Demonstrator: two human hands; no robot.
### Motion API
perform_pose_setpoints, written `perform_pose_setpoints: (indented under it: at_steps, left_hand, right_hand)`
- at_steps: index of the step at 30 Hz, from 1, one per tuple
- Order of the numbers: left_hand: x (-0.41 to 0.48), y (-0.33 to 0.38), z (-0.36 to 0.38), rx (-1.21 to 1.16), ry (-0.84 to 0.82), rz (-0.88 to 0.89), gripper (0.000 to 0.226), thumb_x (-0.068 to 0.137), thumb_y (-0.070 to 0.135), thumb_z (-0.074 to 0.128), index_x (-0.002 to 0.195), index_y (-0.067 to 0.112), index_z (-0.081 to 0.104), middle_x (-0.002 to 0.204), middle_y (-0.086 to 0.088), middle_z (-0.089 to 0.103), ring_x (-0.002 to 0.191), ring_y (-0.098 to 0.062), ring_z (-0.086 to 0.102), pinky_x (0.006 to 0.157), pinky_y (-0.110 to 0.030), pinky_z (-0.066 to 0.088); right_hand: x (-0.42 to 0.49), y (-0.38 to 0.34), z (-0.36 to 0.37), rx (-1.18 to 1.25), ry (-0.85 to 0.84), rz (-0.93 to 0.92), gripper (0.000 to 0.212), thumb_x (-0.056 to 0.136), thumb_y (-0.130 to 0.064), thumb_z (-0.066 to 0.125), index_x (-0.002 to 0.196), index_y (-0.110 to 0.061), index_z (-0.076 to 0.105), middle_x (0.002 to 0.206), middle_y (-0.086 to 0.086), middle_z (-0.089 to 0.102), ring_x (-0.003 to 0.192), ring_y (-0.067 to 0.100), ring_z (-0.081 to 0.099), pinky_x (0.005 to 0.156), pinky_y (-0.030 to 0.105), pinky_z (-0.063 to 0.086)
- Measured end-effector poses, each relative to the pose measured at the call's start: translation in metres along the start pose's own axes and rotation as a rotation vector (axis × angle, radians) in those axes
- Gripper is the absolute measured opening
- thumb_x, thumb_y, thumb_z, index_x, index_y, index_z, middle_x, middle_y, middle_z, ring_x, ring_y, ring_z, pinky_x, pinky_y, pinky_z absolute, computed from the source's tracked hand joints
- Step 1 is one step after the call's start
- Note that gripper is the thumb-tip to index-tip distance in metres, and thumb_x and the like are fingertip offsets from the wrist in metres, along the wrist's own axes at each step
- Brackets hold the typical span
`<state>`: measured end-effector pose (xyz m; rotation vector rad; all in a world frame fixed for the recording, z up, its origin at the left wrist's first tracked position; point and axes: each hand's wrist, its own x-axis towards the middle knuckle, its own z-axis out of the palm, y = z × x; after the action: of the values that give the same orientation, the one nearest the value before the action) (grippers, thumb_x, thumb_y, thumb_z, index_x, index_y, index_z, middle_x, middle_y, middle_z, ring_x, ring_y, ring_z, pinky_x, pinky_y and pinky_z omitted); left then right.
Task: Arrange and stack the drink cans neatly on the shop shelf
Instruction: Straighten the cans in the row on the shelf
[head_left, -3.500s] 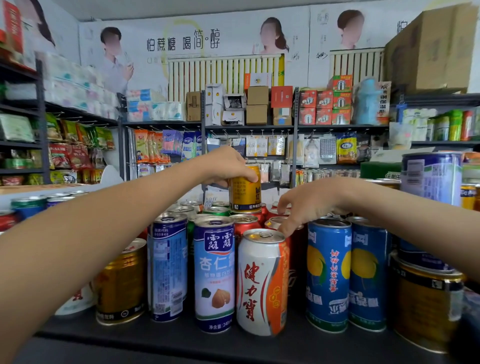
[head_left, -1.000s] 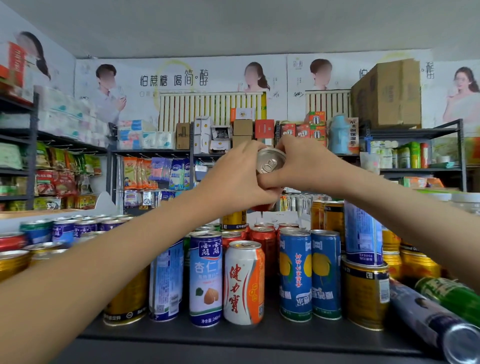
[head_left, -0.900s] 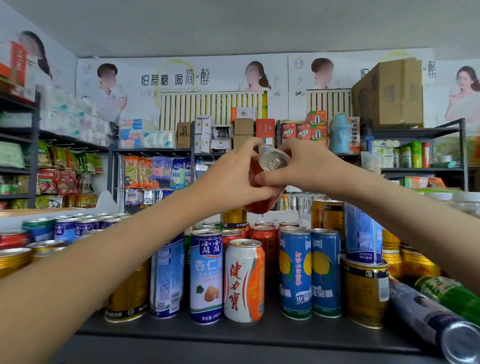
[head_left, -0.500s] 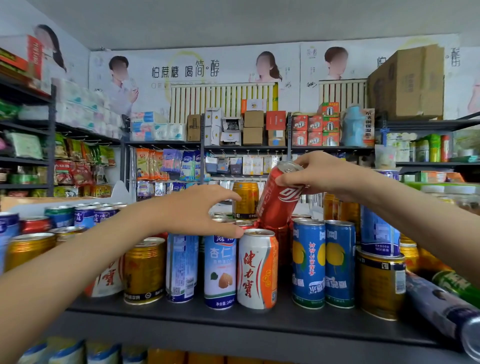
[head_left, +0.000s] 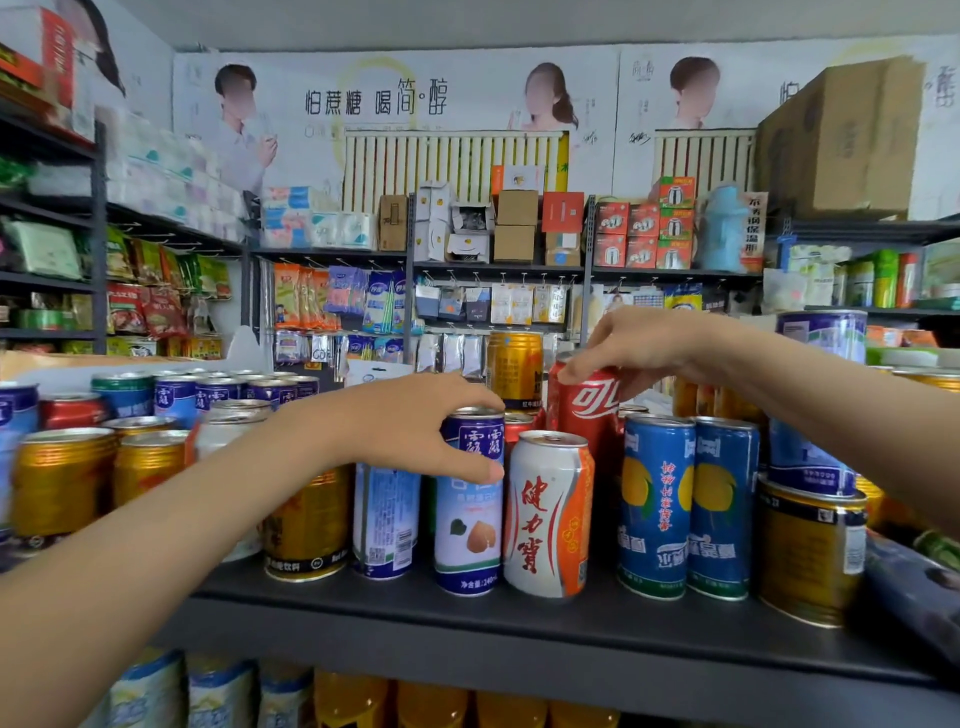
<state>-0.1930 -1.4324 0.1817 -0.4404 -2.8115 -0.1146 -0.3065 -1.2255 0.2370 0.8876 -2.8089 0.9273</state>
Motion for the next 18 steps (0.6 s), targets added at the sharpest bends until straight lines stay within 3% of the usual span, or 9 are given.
perform_pose_setpoints:
  at_steps: [6,11,15,18]
  left_hand:
    - [-0.001,-0.006,0.005,0.161,0.06,0.036,0.07,0.08,0.06,0.059,0.14,0.037,0.032,0.137,0.014,0.045,0.12,-0.005,0.045,0.097,-0.025,0.04]
    - [-0.005,-0.008,0.014,0.337,0.24,0.132,0.076,0.078,0.066,0.051,0.144,0.034,0.029,0.14,0.014,0.043,0.123,-0.007,0.042,0.101,-0.024,0.034]
    - [-0.012,-0.006,0.028,0.37,0.348,0.199,0.07,0.084,0.056,0.047,0.146,0.03,0.028,0.144,0.011,0.038,0.128,-0.007,0.035,0.104,-0.019,0.015]
    - [-0.015,-0.006,0.04,0.391,0.416,0.199,0.066,0.084,0.05,0.046,0.144,0.025,0.035,0.142,0.005,0.045,0.129,-0.011,0.04,0.111,-0.029,0.014]
  right_hand:
    - [0.005,0.002,0.006,-0.092,-0.154,0.008,0.047,0.073,-0.029,0.078,0.108,-0.003,0.06,0.099,0.007,0.069,0.09,0.018,0.067,0.081,0.026,0.056]
    - [0.011,0.005,0.011,-0.19,-0.242,-0.008,0.051,0.072,-0.035,0.078,0.113,-0.008,0.064,0.108,0.0,0.068,0.097,0.012,0.062,0.08,0.018,0.05]
    - [0.013,0.006,0.011,-0.208,-0.276,-0.002,0.05,0.071,-0.034,0.078,0.113,-0.011,0.065,0.111,-0.001,0.068,0.103,0.014,0.061,0.082,0.02,0.049]
    - [0.013,0.008,0.013,-0.238,-0.289,-0.011,0.041,0.071,-0.037,0.078,0.104,-0.014,0.07,0.104,-0.004,0.071,0.101,0.014,0.062,0.08,0.02,0.047]
